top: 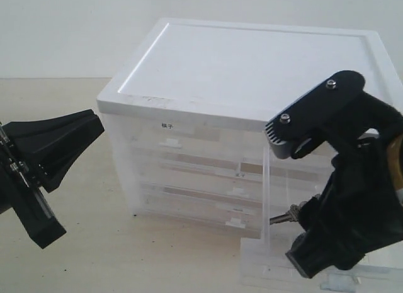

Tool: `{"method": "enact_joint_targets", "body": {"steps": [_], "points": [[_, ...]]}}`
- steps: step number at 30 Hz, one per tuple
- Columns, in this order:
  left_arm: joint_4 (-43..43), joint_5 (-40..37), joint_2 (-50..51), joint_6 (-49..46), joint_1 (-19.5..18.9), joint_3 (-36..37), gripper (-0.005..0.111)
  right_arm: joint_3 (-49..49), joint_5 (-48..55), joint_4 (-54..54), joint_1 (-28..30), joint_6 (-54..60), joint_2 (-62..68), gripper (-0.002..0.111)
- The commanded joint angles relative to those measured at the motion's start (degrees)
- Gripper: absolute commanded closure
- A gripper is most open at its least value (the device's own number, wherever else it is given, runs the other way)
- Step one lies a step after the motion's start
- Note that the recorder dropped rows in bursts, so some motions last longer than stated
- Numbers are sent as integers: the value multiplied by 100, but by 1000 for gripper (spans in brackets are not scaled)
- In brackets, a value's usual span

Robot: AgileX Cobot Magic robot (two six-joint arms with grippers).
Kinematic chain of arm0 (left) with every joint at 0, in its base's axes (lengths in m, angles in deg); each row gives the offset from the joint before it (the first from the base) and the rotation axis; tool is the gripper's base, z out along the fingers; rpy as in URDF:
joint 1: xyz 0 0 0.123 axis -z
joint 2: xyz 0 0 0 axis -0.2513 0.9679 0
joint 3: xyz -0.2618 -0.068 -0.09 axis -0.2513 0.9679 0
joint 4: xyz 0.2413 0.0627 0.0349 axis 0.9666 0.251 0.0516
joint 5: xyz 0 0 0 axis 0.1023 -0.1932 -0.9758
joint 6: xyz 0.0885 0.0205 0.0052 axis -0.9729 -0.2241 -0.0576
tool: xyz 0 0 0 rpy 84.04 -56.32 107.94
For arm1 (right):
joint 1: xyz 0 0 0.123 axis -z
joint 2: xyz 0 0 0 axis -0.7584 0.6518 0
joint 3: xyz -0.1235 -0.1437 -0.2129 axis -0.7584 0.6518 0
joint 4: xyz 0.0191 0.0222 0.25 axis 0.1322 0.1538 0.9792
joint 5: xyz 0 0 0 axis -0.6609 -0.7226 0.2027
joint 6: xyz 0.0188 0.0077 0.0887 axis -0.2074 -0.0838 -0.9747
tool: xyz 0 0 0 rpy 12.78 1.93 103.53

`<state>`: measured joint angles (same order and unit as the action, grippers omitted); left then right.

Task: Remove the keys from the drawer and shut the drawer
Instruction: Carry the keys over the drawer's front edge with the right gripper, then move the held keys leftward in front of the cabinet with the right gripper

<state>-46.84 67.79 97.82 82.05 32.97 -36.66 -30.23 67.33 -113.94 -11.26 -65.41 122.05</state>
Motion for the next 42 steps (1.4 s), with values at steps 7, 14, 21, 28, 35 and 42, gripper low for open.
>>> {"method": "enact_joint_targets", "body": {"steps": [7, 14, 21, 28, 35, 42], "points": [[39, 56, -16, 63, 34, 36, 102, 10, -75, -272, 8, 70, 783, 108], [39, 56, -16, 73, 34, 36, 102, -11, -12, -967, 8, -32, 477, 108], [13, 56, -16, 73, 34, 36, 102, -11, -171, -1001, 8, -32, -180, 108], [13, 56, -16, 73, 34, 36, 102, -92, -355, -925, 8, 97, -764, 108], [13, 56, -16, 73, 34, 36, 102, -786, -463, -488, 8, 627, -869, 108], [13, 56, -16, 73, 34, 36, 102, -1365, -1028, -225, 8, 866, -869, 108]]}}
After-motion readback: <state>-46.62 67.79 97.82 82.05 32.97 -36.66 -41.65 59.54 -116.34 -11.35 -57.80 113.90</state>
